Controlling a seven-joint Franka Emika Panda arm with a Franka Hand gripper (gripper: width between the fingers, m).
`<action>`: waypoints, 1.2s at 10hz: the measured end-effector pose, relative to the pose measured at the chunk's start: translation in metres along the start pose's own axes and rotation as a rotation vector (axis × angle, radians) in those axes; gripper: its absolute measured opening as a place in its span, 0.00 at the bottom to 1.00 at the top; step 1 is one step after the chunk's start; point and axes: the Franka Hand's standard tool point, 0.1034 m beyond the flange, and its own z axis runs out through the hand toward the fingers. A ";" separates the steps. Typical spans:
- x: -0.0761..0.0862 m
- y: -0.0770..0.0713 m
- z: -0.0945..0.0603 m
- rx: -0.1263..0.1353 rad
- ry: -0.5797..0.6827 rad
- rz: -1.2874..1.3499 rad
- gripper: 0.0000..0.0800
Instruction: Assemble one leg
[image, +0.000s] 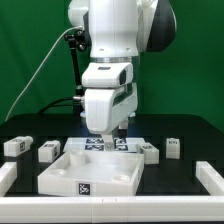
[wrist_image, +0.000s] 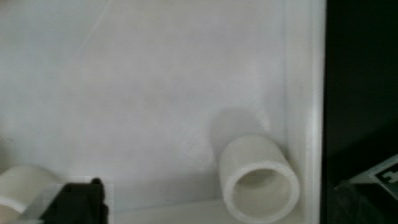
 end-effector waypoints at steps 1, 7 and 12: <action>-0.001 -0.001 0.003 -0.006 0.003 -0.017 0.81; -0.016 -0.020 0.050 -0.009 0.014 -0.050 0.81; -0.014 -0.022 0.052 -0.005 0.014 -0.036 0.52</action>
Offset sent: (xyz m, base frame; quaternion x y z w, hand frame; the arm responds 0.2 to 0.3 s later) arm -0.0196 -0.0024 -0.0357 -0.0258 0.0289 -0.0555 0.9977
